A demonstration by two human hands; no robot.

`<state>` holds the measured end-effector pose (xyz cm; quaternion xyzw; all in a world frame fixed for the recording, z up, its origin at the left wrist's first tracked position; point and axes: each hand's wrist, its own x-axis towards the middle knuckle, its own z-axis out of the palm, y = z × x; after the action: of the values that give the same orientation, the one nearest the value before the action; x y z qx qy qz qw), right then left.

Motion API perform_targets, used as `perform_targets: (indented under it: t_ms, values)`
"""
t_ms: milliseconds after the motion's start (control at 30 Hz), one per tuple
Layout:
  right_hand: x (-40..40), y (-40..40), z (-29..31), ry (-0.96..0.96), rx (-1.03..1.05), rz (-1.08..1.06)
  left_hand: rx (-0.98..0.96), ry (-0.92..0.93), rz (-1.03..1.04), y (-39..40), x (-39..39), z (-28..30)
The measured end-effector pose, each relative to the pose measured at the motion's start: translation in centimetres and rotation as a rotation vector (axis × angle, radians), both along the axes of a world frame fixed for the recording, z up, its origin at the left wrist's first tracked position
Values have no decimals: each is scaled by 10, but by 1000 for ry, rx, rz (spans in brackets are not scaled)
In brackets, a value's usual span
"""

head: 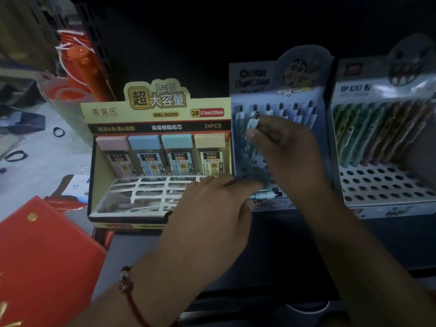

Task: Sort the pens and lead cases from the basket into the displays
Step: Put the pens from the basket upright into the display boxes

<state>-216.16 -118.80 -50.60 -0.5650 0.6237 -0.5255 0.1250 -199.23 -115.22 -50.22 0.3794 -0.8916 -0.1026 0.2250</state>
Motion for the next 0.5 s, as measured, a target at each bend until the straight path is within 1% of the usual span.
perform_targets:
  t_ms: [133,300,500]
  values:
    - [3,-9,-6,-12,2,-50,12,-1,-5,1,0,1]
    - [3,-14,-9,2,51,-83,-4,-4,3,1,0,1]
    - [-3,4,-7,-87,95,-26,-1,22,-5,0,1,-1]
